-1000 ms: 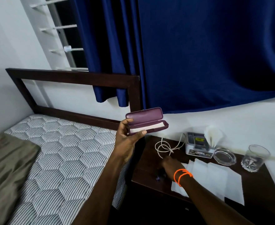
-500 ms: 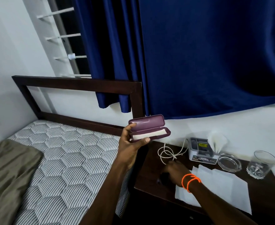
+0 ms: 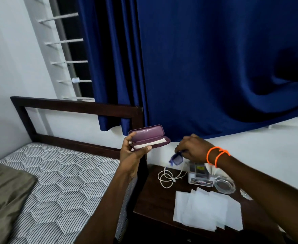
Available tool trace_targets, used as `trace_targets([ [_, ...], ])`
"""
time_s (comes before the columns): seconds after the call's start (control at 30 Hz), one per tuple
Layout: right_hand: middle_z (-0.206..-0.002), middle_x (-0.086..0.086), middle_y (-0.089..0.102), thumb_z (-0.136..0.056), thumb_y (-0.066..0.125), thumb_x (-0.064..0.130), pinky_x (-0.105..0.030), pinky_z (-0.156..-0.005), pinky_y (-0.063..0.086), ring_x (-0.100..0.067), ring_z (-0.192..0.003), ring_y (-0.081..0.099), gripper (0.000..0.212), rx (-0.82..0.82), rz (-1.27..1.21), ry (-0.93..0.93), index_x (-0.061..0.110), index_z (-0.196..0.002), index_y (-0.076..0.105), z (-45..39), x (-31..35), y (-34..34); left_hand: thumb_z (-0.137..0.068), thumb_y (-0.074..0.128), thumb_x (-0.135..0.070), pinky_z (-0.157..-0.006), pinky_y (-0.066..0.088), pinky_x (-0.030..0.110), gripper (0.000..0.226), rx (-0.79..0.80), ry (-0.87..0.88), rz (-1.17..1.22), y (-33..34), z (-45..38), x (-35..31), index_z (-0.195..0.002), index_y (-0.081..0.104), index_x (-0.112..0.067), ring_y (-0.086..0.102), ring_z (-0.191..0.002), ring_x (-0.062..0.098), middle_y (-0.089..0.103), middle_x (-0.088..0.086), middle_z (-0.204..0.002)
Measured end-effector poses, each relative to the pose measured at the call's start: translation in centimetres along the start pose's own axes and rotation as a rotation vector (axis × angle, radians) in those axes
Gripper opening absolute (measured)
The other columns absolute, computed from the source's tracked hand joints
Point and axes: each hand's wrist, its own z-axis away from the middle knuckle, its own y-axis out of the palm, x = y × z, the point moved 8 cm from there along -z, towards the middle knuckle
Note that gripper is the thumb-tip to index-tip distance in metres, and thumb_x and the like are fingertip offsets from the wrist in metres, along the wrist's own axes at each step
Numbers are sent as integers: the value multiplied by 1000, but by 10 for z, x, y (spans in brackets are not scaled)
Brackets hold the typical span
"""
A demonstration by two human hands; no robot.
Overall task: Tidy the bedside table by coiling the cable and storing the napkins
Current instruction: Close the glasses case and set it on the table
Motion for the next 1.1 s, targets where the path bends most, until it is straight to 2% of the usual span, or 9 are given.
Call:
trace_targets([
  [0.17, -115, 12, 72, -92, 57, 30, -32, -91, 40, -16, -108, 60, 31, -77, -14, 6, 35, -120, 70, 10, -15, -75, -52, 91, 1, -103, 53, 48, 89, -2, 19, -18, 15, -1, -20, -132, 58, -20, 63, -124, 33, 63, 9, -128],
  [0.27, -101, 7, 76, -88, 66, 30, -29, -82, 49, -17, -92, 68, 23, -158, -229, 98, 29, -109, 76, 13, -24, -113, -51, 92, 2, -104, 53, 50, 90, 18, 25, -34, 24, 0, -24, -132, 58, -19, 63, -123, 32, 66, 3, -122],
  [0.37, -92, 5, 77, -84, 73, 26, -30, -82, 53, -11, -84, 68, 17, -219, -377, 157, 22, -100, 79, 10, -25, -138, -53, 93, 4, -96, 58, 43, 84, 40, 46, -66, 34, 2, -25, -126, 62, -22, 68, -115, 25, 74, -7, -111],
  [0.53, -88, 1, 77, -76, 78, 14, -16, -75, 51, -9, -84, 71, 21, -208, -481, 213, 16, -97, 78, -6, -9, -148, -47, 97, -2, -88, 58, 33, 90, 64, 42, -65, 54, 4, -26, -126, 63, -24, 69, -114, 23, 75, -6, -114],
  [0.63, -84, 1, 75, -73, 79, 11, -13, -66, 50, -10, -77, 69, 21, -191, -520, 222, 13, -94, 76, -15, 1, -145, -47, 98, -4, -91, 59, 40, 90, 97, 74, -100, 67, 3, -32, -128, 63, -22, 66, -117, 26, 70, -2, -120],
  [0.77, -76, 2, 71, -69, 84, 9, -19, -58, 50, -8, -66, 64, 22, -161, -549, 217, 12, -87, 71, -21, 9, -140, -53, 93, 2, -99, 56, 49, 86, 107, 87, -126, 76, 5, -37, -131, 61, -18, 60, -119, 21, 59, 1, -125],
  [0.9, -76, 2, 70, -66, 87, 11, -19, -57, 50, -8, -67, 63, 24, -148, -537, 212, 14, -82, 70, -21, 8, -138, -54, 90, 6, -84, 59, 32, 85, 115, 62, -124, 76, 5, -38, -130, 61, -17, 68, -108, 10, 65, -4, -123],
  [0.97, -74, 4, 68, -65, 88, 13, -20, -57, 50, -9, -67, 63, 24, -149, -526, 214, 16, -80, 70, -21, 6, -138, -51, 94, 2, -83, 59, 31, 87, 124, 53, -130, 75, 6, -39, -129, 62, -18, 69, -108, 6, 66, -6, -122],
  [1.1, -71, 8, 67, -60, 93, 23, -19, -55, 49, -5, -64, 61, 29, -129, -480, 213, 18, -78, 70, -23, 5, -136, -47, 97, -4, -96, 57, 48, 90, 130, 45, -120, 76, 7, -40, -128, 64, -23, 59, -128, 33, 57, 9, -136],
])
